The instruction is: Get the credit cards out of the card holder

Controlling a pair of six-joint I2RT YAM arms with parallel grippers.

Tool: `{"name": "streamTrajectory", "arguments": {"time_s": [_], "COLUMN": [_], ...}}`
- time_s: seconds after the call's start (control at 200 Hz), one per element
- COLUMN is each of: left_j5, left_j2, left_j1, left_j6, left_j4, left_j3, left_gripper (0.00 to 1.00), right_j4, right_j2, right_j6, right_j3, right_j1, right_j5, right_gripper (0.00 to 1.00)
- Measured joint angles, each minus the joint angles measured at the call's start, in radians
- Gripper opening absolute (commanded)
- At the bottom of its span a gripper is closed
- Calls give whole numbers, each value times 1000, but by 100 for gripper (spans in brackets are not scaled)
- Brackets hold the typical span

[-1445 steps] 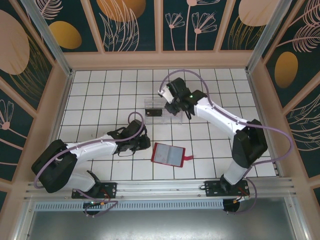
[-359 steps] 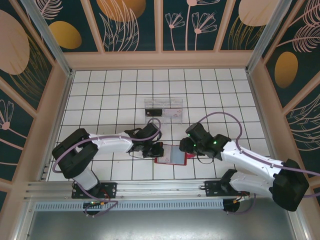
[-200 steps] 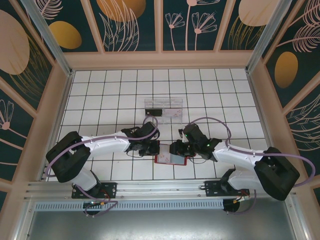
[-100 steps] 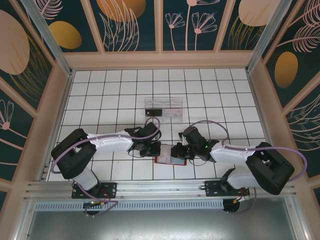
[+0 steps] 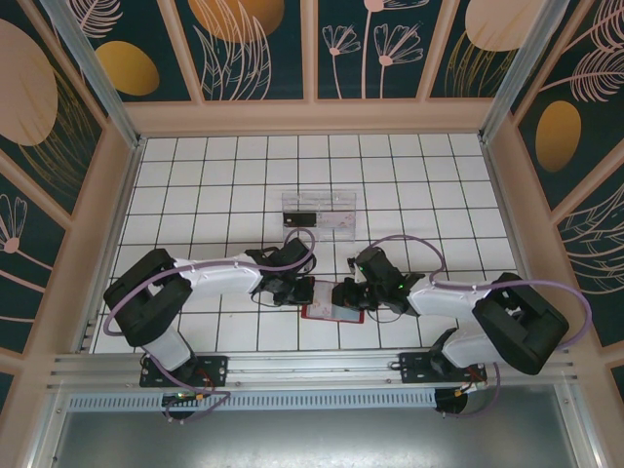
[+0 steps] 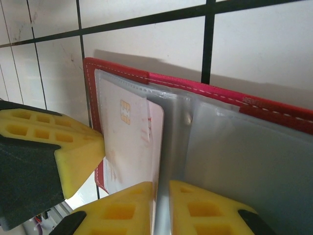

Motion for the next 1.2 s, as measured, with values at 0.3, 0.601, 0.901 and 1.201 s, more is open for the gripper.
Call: {"name": "streamTrajectory", "arguments": {"time_s": [0.3,0.601,0.901,1.201], "left_j5": [3,3,3,4], "left_j2": [2,2,2,2], "left_j1": [0,0,0,0], "left_j6": [3,3,3,3], "left_j4": [-1,-1,-1,-1], "left_j3": [1,1,1,1], "left_gripper": [3,3,3,3], "right_j4": [37,73,128,176], "right_j2": [5,19,19,-2], "right_j6": [15,19,39,50], "right_j3": [-14,-25,-50,-86], "right_j1": [-1,-2,-6,-6], "right_j5": [-10,-23,-45,-74], "right_gripper": [15,12,14,15]}}
